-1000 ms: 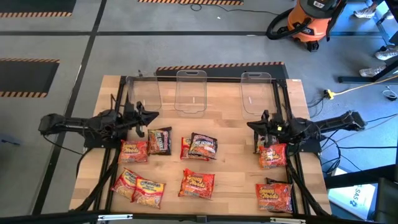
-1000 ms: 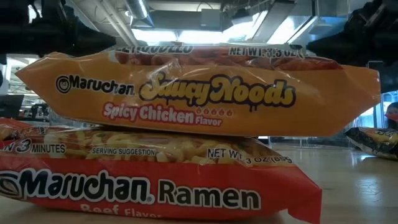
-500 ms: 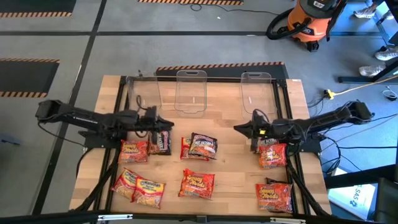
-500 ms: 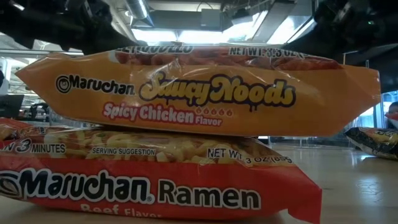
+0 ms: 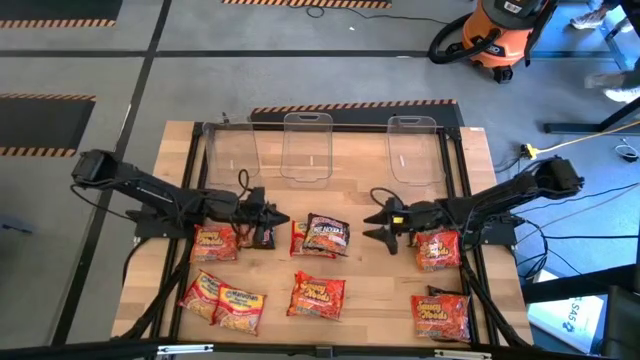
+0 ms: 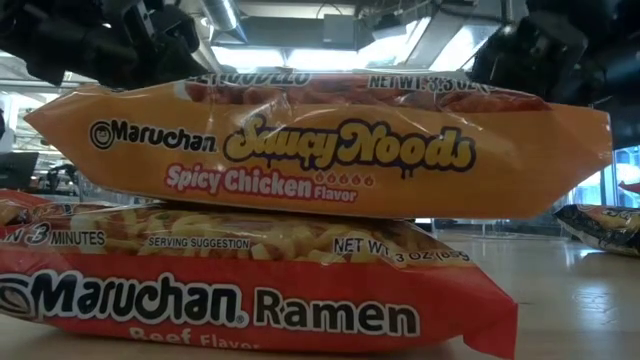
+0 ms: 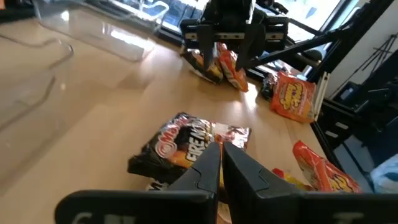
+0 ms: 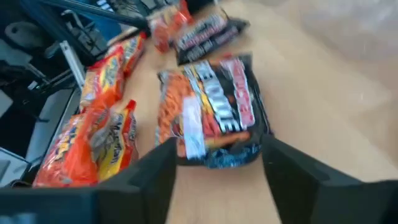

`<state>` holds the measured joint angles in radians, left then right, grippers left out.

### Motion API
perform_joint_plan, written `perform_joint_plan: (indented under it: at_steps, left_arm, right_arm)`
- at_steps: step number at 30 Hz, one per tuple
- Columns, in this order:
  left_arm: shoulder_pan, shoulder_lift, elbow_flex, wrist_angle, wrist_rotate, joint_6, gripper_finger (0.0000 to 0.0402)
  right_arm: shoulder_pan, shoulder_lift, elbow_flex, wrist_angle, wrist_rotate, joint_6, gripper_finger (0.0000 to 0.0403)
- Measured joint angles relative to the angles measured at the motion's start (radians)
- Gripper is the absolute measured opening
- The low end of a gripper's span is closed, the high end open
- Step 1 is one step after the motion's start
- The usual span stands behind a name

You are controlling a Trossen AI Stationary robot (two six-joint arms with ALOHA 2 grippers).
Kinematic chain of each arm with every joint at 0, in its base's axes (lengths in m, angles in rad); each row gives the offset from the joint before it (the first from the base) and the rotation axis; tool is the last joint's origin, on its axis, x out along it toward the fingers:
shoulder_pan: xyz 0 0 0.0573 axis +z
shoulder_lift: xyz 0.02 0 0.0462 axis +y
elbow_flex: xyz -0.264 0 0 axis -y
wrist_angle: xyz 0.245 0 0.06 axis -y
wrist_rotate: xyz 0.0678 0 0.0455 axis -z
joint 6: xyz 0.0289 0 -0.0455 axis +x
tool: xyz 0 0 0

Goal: Sort Maruchan noodles
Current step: Put the black noodle pack into the right transparent bin

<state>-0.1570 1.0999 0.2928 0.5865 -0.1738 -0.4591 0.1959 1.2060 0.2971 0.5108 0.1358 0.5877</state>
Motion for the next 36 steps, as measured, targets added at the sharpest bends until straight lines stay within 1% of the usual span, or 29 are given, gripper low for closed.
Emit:
perform_joint_plan:
  at_steps: [2, 5, 9, 16, 20, 24, 28, 31, 36]
  left_arm:
    - [-0.006, 0.031, 0.0, 0.021, 0.0, -0.011, 0.0011]
    - [-0.014, 0.079, 0.0, 0.068, -0.004, -0.014, 0.0011]
    - [-0.032, 0.144, 0.0, 0.129, -0.042, -0.031, 0.0011]
    - [-0.04, 0.255, 0.0, 0.276, -0.051, -0.03, 0.0011]
    - [-0.04, 0.316, 0.0, 0.342, -0.053, -0.029, 0.0011]
    - [-0.04, 0.369, 0.004, 0.39, -0.053, -0.029, 0.0011]
    - [-0.04, 0.417, 0.043, 0.394, -0.051, -0.028, 0.0011]
    - [-0.04, 0.46, 0.079, 0.391, -0.043, 0.002, 0.0011]
    - [-0.039, 0.534, 0.13, 0.388, -0.041, 0.025, 0.0011]
  right_arm:
    - [0.0, 0.044, 0.0, 0.023, 0.026, 0.052, 0.0252]
    - [0.0, 0.092, 0.0, 0.052, 0.11, 0.112, 0.0281]
    - [0.0, 0.097, 0.0, 0.012, 0.119, 0.124, 0.03]
    - [0.0, 0.103, 0.0, 0.072, 0.054, 0.241, 0.03]
    - [0.0, 0.14, 0.0, 0.074, 0.031, 0.347, 0.0297]
    - [0.0, 0.222, 0.0, 0.15, -0.009, 0.431, 0.0296]
    - [0.0, 0.329, 0.0, 0.28, -0.049, 0.495, 0.0296]
    - [0.0, 0.405, 0.0, 0.366, -0.067, 0.541, 0.0296]
    - [0.0, 0.493, 0.053, 0.394, -0.088, 0.569, 0.0296]
